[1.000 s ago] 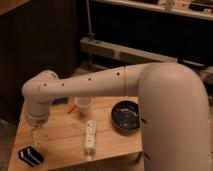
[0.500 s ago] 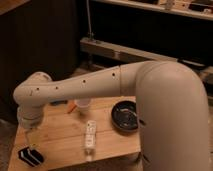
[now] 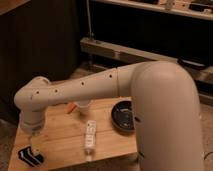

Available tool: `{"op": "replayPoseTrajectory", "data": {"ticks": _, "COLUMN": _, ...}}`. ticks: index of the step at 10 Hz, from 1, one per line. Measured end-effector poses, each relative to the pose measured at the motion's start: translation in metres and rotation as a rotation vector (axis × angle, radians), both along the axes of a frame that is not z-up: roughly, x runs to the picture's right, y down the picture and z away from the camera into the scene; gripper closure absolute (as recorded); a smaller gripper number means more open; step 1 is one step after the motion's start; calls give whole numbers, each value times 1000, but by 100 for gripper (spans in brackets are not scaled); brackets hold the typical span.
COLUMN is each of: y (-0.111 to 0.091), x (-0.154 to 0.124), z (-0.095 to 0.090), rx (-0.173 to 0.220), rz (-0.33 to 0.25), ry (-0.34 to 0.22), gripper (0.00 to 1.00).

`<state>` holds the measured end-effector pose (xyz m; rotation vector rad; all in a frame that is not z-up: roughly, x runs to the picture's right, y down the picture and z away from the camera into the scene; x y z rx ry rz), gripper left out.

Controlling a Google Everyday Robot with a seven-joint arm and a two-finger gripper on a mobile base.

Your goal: Place the eraser in the ceramic cup

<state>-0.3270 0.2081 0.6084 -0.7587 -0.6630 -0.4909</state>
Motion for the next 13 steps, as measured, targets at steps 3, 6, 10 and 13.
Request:
{"op": "replayPoseTrajectory", "data": {"ticks": 3, "y": 16, "x": 3, "z": 0, "rx": -27, "rz": -9, "ry": 29, "gripper": 20}}
{"op": "replayPoseTrajectory", "data": {"ticks": 6, "y": 34, "x": 2, "z": -2, "rx": -54, "rz": 12, "ry": 53, "gripper": 20}}
{"op": "replayPoseTrajectory", "data": {"ticks": 10, "y": 54, "x": -19, "z": -1, "rx": -79, "rz": 78, "ry": 55, "gripper": 20}}
{"op": "replayPoseTrajectory", "data": {"ticks": 13, "y": 55, "x": -41, "z": 9, "rx": -68, "rz": 107, "ry": 43, "gripper": 24}}
